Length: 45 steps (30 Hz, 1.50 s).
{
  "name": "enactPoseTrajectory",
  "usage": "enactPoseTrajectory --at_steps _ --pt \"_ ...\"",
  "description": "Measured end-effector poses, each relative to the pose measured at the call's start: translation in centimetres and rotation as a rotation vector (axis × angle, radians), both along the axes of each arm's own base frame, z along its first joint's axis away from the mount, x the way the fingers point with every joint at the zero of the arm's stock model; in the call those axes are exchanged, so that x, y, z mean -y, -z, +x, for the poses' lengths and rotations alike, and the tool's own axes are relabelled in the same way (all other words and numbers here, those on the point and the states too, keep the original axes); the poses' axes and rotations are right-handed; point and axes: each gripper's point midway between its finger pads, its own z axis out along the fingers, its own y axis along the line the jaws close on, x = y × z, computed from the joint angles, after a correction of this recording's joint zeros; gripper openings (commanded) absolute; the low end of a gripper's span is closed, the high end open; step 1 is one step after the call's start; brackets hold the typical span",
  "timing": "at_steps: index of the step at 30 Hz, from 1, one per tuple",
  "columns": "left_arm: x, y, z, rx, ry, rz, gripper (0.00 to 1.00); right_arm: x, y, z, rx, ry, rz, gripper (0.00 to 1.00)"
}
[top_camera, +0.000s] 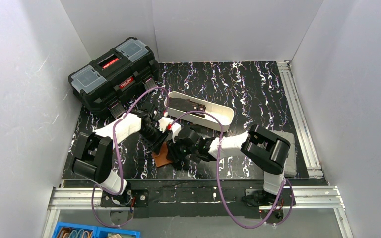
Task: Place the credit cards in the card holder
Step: Close the card holder at the center of the board.
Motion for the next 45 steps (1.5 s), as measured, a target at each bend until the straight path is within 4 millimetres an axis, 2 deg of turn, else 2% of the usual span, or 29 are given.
enactPoseTrajectory --at_steps 30,45 --pt "0.4 0.8 0.3 0.043 0.002 -0.004 0.31 0.0 0.1 -0.2 -0.010 0.012 0.014 0.45" --pt "0.7 0.2 -1.1 -0.030 -0.016 -0.026 0.35 0.2 0.0 -0.2 -0.013 0.019 0.005 0.46"
